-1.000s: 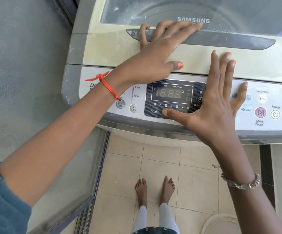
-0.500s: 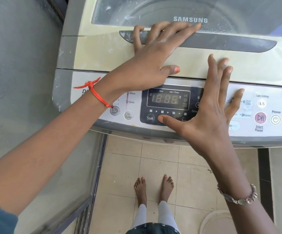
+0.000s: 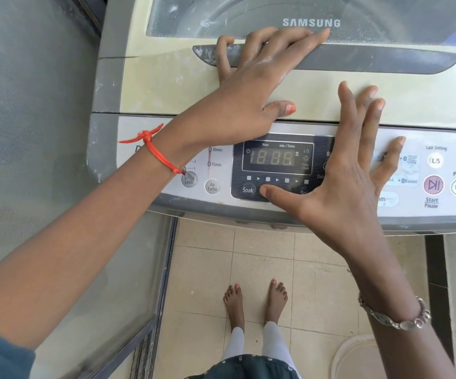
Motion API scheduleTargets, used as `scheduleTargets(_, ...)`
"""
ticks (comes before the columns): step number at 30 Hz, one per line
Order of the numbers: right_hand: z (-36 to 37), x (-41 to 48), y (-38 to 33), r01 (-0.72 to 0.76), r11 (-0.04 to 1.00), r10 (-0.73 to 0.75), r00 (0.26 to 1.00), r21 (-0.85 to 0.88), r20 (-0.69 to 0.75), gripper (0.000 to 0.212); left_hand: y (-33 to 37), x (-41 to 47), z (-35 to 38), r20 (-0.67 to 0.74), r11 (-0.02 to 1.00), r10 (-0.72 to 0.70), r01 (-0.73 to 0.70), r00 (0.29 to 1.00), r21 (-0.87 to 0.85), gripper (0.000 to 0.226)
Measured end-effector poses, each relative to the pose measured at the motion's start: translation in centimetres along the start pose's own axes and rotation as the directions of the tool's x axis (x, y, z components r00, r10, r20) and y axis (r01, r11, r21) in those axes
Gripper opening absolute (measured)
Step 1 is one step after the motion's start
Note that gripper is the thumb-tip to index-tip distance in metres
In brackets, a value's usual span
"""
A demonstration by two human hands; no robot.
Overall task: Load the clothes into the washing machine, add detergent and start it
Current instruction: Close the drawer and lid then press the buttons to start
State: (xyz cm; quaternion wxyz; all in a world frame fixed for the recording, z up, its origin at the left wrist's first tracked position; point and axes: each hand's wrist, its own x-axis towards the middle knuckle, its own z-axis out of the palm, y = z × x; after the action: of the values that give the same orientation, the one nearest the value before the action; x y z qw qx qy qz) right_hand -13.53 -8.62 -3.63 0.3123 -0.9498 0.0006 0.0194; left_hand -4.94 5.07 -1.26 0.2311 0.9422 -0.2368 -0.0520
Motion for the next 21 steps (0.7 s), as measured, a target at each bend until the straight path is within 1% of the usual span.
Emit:
scheduleTargets(7, 0.04, 0.01, -0.04, -0.006, 1.0, 0.006, 1.0, -0.024, 0.011, 0.126, 0.02, 0.02, -0.04, 0.007, 1.0, 0.006, -0.006, 1.0, 0.003, 0.07)
scheduleTargets(21, 0.16, 0.17, 0.05, -0.007, 1.0, 0.008, 1.0, -0.017, 0.005, 0.127, -0.04, 0.16, -0.03, 0.016, 1.0, 0.002, -0.002, 1.0, 0.005, 0.071)
